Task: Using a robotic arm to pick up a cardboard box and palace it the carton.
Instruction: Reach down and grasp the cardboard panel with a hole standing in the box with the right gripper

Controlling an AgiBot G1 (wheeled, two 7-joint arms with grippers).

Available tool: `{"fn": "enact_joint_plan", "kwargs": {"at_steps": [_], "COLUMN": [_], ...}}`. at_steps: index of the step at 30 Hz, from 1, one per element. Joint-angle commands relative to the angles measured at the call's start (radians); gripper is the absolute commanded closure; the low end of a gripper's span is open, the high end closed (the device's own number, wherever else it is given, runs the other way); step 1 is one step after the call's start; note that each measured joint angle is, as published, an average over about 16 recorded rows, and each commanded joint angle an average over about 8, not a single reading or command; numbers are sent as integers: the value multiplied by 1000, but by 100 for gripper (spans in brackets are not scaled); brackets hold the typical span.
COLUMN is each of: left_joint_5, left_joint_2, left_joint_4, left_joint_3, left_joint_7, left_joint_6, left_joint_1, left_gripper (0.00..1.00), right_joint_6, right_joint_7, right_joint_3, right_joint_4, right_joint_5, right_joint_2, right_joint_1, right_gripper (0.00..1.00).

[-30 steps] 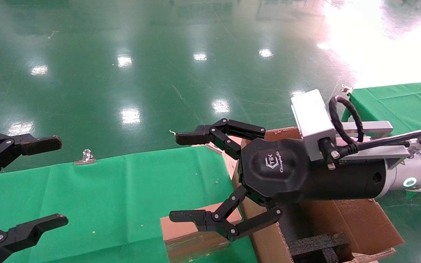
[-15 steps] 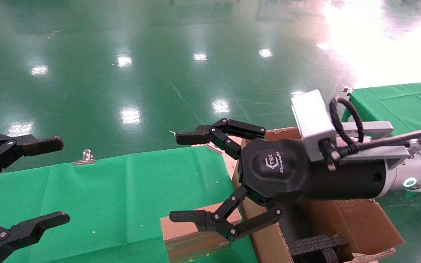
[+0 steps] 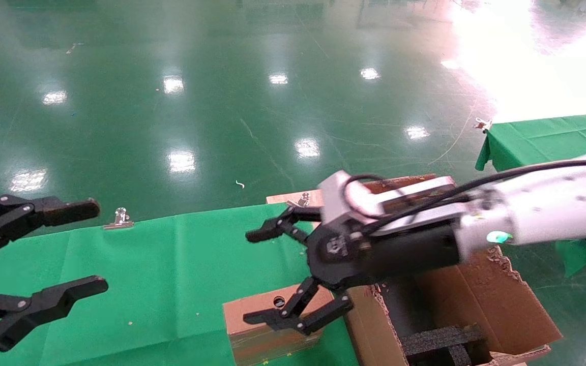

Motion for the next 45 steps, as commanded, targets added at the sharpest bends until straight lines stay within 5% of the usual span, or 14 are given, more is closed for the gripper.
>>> {"fn": "enact_joint_plan", "kwargs": {"at_steps": [1, 15, 33, 34, 39, 42, 45], "left_joint_5": [0, 0, 0, 0, 0, 0, 0], "left_joint_2": [0, 0, 0, 0, 0, 0, 0], "left_joint_4": [0, 0, 0, 0, 0, 0, 0], "left_joint_3": [0, 0, 0, 0, 0, 0, 0], "left_joint_7": [0, 0, 0, 0, 0, 0, 0], "left_joint_6": [0, 0, 0, 0, 0, 0, 0], "left_joint_1": [0, 0, 0, 0, 0, 0, 0], "left_gripper": [100, 100, 100, 97, 36, 1, 0], "right_joint_6": [-9, -17, -5, -4, -4, -4, -4], "right_joint_7": [10, -54, -188, -193, -219, -228, -231], "right_joint_3": [-41, -396, -660, -668, -705, -728, -742], "right_joint_4": [-26, -140, -281, -287, -306, -309, -309], "right_joint_5": [-63, -254, -305, -304, -305, -311, -315], "right_joint_2": [-25, -161, -301, -307, -335, -349, -356], "right_joint_1": [41, 294, 426, 428, 439, 450, 457], "right_gripper": [0, 0, 0, 0, 0, 33, 71]}}
